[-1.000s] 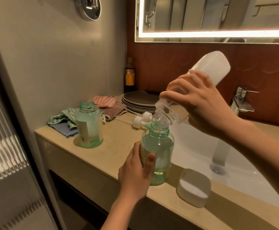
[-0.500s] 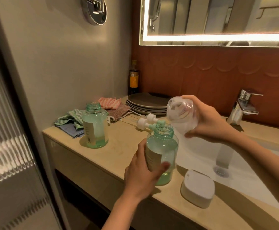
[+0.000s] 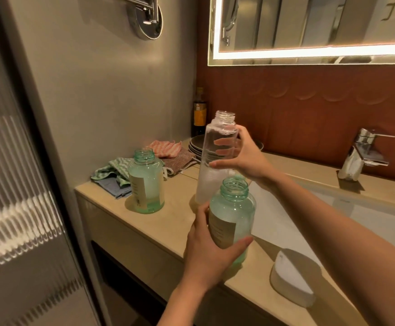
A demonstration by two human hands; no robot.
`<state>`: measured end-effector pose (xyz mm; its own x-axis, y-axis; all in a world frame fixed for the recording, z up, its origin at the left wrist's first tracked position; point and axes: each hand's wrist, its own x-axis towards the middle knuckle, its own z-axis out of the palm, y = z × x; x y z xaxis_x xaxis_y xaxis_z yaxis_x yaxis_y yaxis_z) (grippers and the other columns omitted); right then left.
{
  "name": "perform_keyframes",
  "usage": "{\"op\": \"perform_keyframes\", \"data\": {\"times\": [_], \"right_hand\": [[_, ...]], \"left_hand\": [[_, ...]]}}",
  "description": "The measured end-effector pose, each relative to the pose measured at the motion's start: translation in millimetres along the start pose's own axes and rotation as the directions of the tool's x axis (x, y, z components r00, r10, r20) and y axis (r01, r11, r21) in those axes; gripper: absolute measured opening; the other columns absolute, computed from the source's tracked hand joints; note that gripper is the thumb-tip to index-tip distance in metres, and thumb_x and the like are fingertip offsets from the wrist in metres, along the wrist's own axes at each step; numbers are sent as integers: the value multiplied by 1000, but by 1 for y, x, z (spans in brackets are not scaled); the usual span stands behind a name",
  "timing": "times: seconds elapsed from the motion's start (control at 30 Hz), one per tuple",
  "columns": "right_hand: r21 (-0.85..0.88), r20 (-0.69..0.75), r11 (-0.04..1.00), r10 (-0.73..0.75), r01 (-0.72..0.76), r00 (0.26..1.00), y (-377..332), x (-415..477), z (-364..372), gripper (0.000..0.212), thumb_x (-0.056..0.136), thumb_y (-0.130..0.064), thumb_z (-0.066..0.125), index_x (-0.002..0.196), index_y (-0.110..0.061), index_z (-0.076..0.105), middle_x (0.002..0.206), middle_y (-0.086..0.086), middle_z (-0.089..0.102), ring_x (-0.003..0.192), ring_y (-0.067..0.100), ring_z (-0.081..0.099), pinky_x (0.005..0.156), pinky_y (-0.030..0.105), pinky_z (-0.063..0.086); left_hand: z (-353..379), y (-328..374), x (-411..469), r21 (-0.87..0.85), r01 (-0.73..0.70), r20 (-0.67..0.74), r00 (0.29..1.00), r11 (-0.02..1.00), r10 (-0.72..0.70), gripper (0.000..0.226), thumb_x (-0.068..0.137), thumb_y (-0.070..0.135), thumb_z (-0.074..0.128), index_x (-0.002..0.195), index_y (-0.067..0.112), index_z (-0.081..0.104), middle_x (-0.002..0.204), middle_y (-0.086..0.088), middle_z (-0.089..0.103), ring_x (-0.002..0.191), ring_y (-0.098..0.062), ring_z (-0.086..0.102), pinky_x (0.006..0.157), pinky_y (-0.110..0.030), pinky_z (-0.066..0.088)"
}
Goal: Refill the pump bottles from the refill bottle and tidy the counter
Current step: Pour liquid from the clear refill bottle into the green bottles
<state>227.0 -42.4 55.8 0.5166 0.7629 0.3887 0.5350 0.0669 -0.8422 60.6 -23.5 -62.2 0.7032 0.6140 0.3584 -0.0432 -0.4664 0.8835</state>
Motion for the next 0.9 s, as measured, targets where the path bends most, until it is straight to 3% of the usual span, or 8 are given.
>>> {"op": "perform_keyframes", "data": {"times": [0.13, 0.3, 0.43, 0.53, 0.6, 0.7, 0.77, 0.9], "right_hand": [[-43, 61, 999, 1, 1, 998, 13, 16, 20, 98, 58, -16, 88, 137, -23, 30, 131, 3, 51, 117, 17, 53, 94, 30, 49], [-38, 118, 998, 48, -44, 992, 20, 28, 28, 106, 62, -16, 86, 145, -23, 20, 137, 8, 48, 121, 18, 50, 97, 31, 46], [-51, 172, 997, 67, -59, 983, 20, 23, 28, 104, 68, -17, 83, 146, -27, 15, 139, 5, 47, 120, 11, 48, 90, 19, 44], [-31, 180, 996, 84, -80, 980, 21, 17, 25, 105, 71, -17, 81, 148, -29, 11, 144, 8, 42, 129, 17, 44, 104, 31, 40], [-40, 205, 995, 102, -95, 973, 20, 14, 23, 108, 72, -16, 80, 149, -29, 5, 148, 9, 37, 134, 21, 39, 106, 35, 37], [-78, 237, 989, 137, -122, 962, 16, 9, 20, 115, 72, -20, 80, 150, -30, -3, 155, 7, 24, 138, 22, 33, 111, 44, 33], [-135, 234, 979, 180, -152, 955, 12, 6, 15, 117, 71, -25, 80, 150, -31, -6, 156, 6, 20, 137, 25, 34, 110, 46, 33], [-275, 210, 945, 239, -177, 948, 1, -13, -8, 93, 83, -15, 71, 150, -28, 7, 151, 7, 33, 115, 20, 56, 88, 28, 48]], "left_hand": [[-1, 0, 0, 44, -3, 4, 1000, 999, 3, 79, 49, 75, 64, 112, 60, 21, 122, 17, 46, 111, -6, 45, 91, -27, 44], [-2, -1, 2, 54, -18, 2, 1000, 998, 18, 79, 48, 76, 62, 112, 59, 20, 121, 18, 45, 109, -4, 45, 87, -22, 41], [-1, -2, 2, 54, -21, 2, 1000, 998, 21, 78, 49, 76, 61, 113, 57, 21, 120, 18, 45, 108, -3, 45, 82, -14, 39], [-2, -2, 2, 52, -13, 5, 1000, 999, 13, 77, 48, 76, 60, 112, 59, 20, 118, 23, 41, 107, 1, 41, 78, -2, 31], [-1, -2, 2, 41, -9, 11, 1000, 999, 8, 80, 48, 76, 60, 115, 61, 19, 120, 24, 40, 109, 2, 39, 84, -6, 34], [0, -2, 1, 41, -19, 6, 1000, 999, 18, 87, 50, 76, 62, 123, 54, 21, 126, 16, 45, 115, -5, 43, 95, -25, 40], [-1, -2, 2, 41, -15, 16, 1000, 999, 14, 88, 49, 76, 61, 124, 51, 21, 126, 14, 45, 115, -6, 43, 94, -25, 39], [-2, -2, 4, 25, -5, 20, 1000, 1000, 5, 92, 48, 76, 62, 126, 44, 27, 125, 11, 47, 114, -7, 45, 91, -23, 39]]}}
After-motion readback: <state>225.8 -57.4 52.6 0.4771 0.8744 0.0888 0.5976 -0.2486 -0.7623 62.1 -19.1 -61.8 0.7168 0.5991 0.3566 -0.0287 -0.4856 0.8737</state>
